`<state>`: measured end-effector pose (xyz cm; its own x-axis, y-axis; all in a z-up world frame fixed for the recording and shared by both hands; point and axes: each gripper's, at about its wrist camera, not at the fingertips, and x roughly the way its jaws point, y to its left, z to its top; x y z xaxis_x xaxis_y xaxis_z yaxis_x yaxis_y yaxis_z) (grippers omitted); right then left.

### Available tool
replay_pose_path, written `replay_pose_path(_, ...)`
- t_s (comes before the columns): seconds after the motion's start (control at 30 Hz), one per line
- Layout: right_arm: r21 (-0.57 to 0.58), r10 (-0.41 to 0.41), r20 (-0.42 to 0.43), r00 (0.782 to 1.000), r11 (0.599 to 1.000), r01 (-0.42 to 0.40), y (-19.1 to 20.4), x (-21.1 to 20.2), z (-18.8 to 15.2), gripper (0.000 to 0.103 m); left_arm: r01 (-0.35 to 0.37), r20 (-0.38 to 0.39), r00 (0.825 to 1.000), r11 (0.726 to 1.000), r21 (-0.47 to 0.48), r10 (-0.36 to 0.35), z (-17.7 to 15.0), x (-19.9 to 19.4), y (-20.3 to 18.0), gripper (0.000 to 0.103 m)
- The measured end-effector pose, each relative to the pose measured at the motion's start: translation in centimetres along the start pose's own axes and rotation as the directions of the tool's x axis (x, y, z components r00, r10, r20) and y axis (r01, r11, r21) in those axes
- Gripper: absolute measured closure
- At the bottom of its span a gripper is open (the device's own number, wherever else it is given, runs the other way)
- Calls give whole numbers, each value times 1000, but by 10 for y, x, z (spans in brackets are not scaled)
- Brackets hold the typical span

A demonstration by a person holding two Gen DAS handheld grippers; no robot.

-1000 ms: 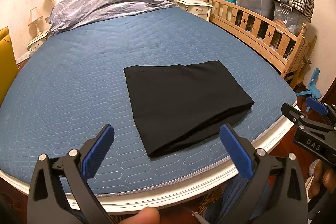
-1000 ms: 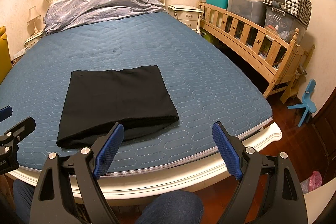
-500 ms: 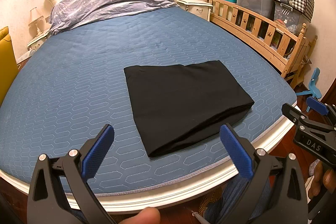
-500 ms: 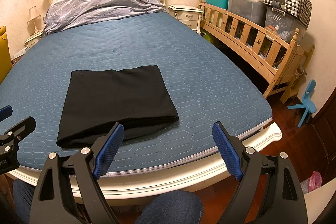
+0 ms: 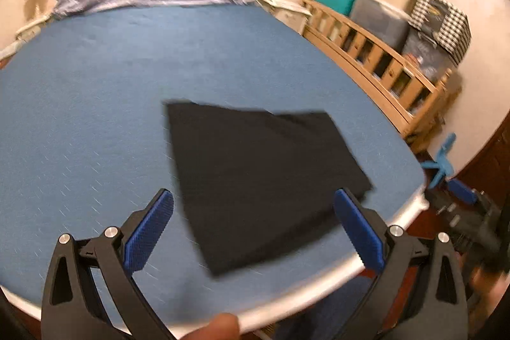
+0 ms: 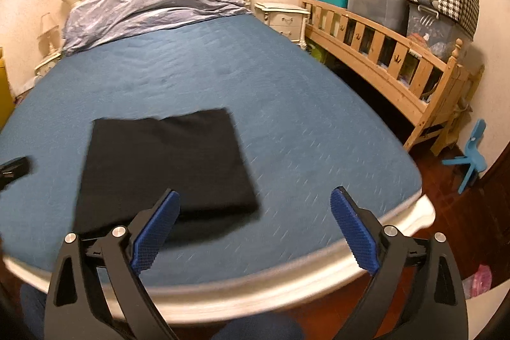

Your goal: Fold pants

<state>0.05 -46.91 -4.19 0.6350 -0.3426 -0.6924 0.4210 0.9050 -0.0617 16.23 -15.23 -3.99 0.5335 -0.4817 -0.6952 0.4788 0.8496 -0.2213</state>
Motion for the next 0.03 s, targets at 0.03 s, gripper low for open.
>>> replay_pose_path(0.03, -9, 3, 3, 1000, 1000, -3, -9, 15, 10, 11, -13, -8, 1000, 1000, -21, 13, 4, 2, 26, 2)
